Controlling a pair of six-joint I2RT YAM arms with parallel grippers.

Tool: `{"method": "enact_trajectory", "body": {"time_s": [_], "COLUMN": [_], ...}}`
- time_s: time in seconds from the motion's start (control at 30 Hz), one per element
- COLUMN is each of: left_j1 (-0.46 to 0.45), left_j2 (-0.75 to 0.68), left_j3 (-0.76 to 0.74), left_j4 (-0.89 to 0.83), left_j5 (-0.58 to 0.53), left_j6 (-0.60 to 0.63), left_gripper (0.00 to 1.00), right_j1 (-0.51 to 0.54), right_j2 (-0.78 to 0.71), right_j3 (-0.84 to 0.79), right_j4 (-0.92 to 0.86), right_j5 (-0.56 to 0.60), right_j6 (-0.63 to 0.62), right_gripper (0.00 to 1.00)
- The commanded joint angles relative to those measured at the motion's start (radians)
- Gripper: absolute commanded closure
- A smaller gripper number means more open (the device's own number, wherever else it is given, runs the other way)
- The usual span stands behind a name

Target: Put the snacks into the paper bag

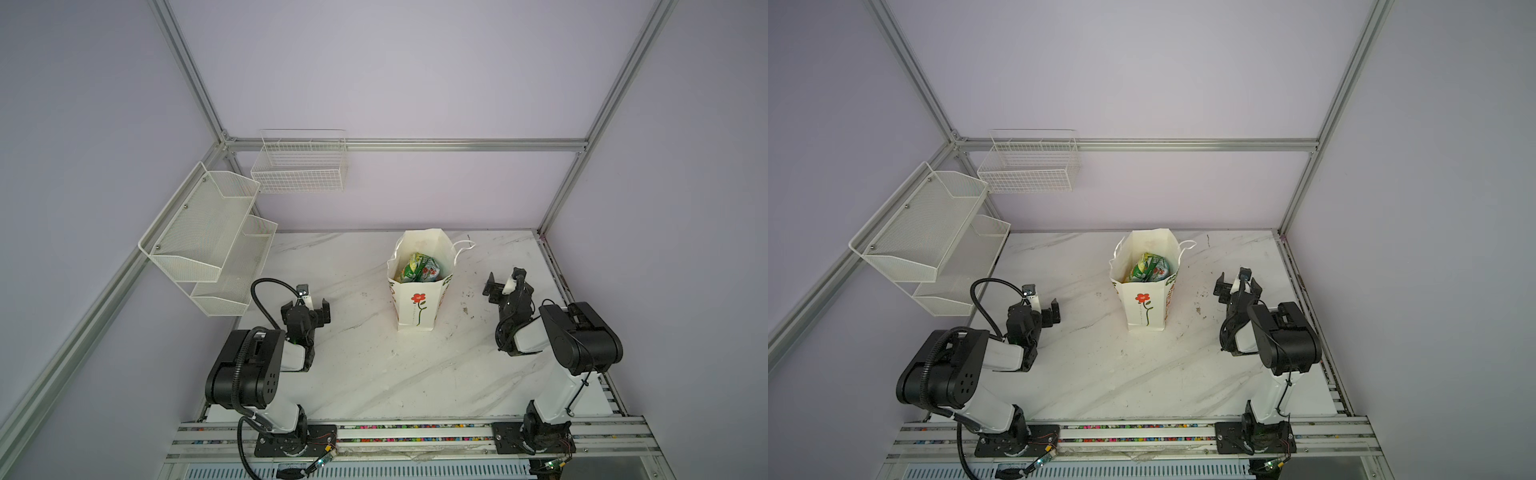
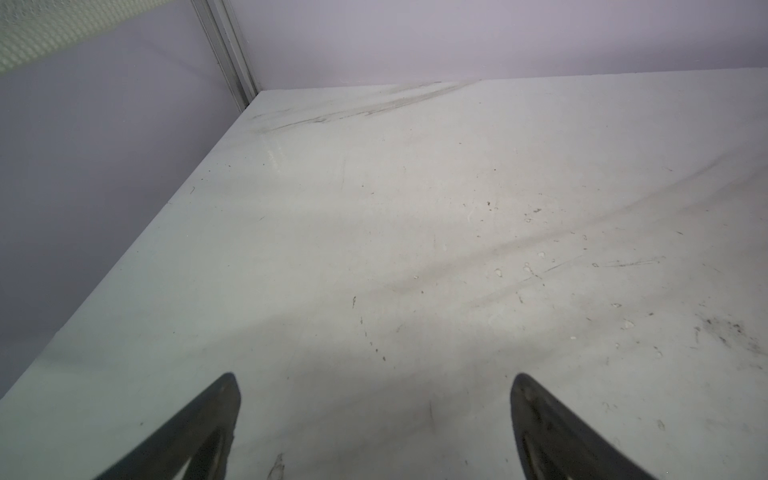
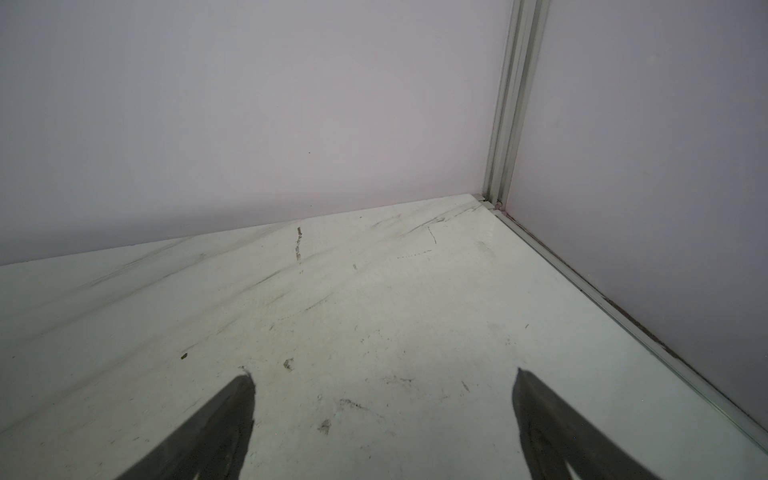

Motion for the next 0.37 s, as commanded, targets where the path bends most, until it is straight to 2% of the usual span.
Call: {"method": "enact_trajectory", "body": {"time_s": [0.0, 0.33], "left_j1": [0.009, 0.009], "left_j2": [-0.012, -0.015], "left_j3": [0.061, 0.060], "left_j4": [0.040, 0.041], "left_j5": [0.009, 0.015], "left_j6": [-0.009, -0.007], "left_gripper": [0.00, 0.00], "right_j1": [0.000, 0.000], "right_j2": [-0.024, -0.024], "right_j3": [0.002, 0.003], "right_j4": [0.019, 0.019], "right_j5": [-0.006, -0.024], "right_j6": [-0.004, -0.022], "right_gripper": [0.03, 0.03]}}
